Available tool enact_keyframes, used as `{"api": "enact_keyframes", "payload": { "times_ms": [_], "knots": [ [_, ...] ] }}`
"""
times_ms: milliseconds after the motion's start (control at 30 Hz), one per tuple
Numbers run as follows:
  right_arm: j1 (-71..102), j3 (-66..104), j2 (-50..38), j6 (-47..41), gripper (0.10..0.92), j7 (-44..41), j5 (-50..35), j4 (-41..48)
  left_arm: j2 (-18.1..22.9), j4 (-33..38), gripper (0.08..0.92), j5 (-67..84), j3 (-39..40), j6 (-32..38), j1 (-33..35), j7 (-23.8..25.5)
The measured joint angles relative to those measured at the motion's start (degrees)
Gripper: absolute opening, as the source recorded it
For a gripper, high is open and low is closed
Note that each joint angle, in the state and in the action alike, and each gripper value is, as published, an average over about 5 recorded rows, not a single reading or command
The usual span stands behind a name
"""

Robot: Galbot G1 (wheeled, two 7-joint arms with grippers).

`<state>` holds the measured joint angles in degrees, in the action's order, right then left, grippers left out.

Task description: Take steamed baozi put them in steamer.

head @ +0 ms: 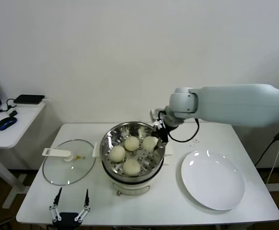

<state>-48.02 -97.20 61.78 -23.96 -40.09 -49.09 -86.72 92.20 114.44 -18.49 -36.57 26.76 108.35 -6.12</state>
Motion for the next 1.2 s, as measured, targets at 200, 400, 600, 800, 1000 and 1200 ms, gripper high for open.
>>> {"api": "enact_keyframes", "payload": {
  "times_ms": [200, 400, 600, 800, 1000, 1200],
  "knots": [
    [4.1, 1.8, 1.1, -0.4, 0.577, 0.8, 1.4, 1.7, 0.0, -0.2, 0.823, 0.0, -0.2, 0.2, 0.1, -0.1],
    [7.0, 3.1, 1.7, -0.7, 0.585, 1.7, 2.7, 3.1, 0.0, -0.3, 0.823, 0.0, -0.4, 0.2, 0.0, -0.2],
    [8.0, 3.5, 1.6, -0.6, 0.703, 2.1, 2.8, 3.4, 0.0, -0.4, 0.823, 0.0, -0.4, 0.3, -0.1, -0.2],
    [7.0, 3.0, 0.8, 0.3, 0.816, 1.5, 1.3, 2.9, 0.0, -0.4, 0.823, 0.0, -0.4, 0.2, -0.2, -0.1],
    [4.5, 3.0, -0.9, 1.0, 0.822, 1.7, -0.9, 2.5, 0.0, -0.1, 0.823, 0.0, -0.4, 0.1, -0.3, -0.1],
    [4.2, 6.9, -5.1, 0.5, 0.823, 6.9, -3.2, 1.0, 0.0, -0.1, 0.823, 0.0, -0.2, -0.2, -0.6, 0.2]
  ]
}}
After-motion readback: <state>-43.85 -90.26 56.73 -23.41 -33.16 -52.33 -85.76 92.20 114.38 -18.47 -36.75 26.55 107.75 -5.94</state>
